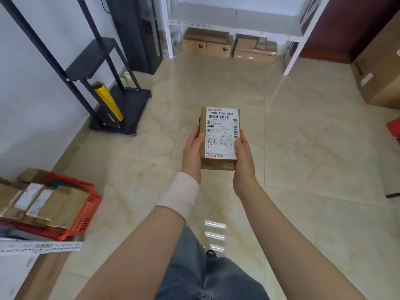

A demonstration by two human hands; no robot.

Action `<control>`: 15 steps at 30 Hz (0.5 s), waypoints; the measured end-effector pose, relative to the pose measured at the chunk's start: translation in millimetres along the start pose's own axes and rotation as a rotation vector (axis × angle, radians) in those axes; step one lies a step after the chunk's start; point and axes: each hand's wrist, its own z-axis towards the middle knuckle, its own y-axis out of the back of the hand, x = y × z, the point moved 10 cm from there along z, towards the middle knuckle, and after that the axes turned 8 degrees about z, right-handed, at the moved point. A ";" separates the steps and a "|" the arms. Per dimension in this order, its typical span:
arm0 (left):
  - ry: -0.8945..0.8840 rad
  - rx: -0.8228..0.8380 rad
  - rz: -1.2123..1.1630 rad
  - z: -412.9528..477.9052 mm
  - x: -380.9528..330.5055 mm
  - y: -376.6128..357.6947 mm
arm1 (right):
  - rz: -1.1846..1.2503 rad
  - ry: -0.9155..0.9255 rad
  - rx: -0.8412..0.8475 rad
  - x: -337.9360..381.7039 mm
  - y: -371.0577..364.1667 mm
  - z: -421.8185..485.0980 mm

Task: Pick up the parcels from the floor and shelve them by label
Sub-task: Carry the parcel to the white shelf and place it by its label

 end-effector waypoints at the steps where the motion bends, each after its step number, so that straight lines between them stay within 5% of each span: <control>1: 0.004 -0.009 -0.005 21.7 -3.4 4.1 | -0.007 -0.017 0.010 -2.6 -11.3 21.2; 15: 0.089 -0.049 -0.025 342.0 -96.1 63.3 | -0.021 -0.100 -0.024 -1.8 -197.5 303.3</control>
